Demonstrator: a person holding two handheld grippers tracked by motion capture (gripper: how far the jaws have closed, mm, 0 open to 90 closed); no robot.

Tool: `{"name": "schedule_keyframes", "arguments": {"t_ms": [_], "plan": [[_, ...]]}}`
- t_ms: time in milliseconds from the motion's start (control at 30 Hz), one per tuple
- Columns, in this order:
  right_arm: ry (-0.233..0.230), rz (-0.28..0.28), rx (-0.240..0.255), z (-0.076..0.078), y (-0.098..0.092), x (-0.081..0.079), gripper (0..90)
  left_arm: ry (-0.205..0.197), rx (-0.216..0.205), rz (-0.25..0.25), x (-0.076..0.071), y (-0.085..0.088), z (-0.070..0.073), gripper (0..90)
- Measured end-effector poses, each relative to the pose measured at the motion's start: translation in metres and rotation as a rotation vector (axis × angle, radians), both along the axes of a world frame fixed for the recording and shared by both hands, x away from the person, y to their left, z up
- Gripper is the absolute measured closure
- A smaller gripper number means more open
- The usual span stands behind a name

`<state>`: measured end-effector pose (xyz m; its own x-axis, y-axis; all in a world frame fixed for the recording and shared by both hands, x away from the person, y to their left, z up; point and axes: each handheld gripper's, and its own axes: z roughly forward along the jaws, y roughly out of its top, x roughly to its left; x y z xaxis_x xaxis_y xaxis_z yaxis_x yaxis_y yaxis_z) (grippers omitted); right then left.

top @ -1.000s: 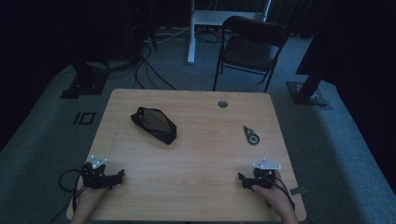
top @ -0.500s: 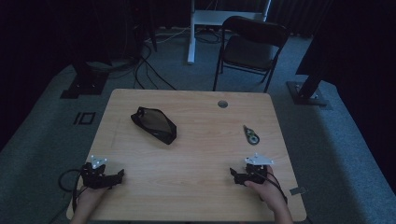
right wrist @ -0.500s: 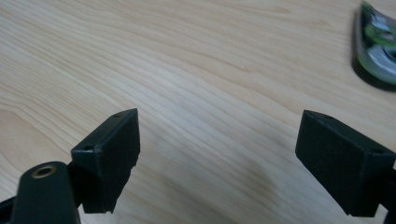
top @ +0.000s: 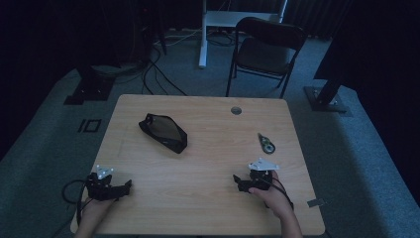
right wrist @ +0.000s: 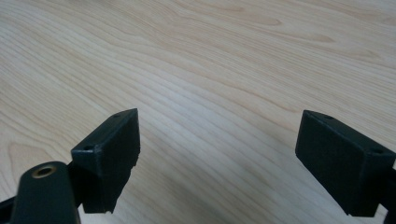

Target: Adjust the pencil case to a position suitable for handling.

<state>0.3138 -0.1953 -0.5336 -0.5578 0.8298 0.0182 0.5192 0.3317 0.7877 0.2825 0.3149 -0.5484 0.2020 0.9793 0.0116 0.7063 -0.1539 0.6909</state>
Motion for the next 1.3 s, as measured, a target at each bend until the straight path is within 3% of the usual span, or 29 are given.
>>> {"name": "schedule_keyframes", "arguments": {"t_ms": [767,1300], "plan": [[-0.025,0.086,0.027,0.007,0.046,0.027,14.2,0.000,0.000,0.000,0.000,0.000,0.000,0.6],[-0.037,0.173,0.042,0.016,0.094,0.051,14.2,0.001,0.001,0.000,0.000,0.000,0.000,0.6]]}}
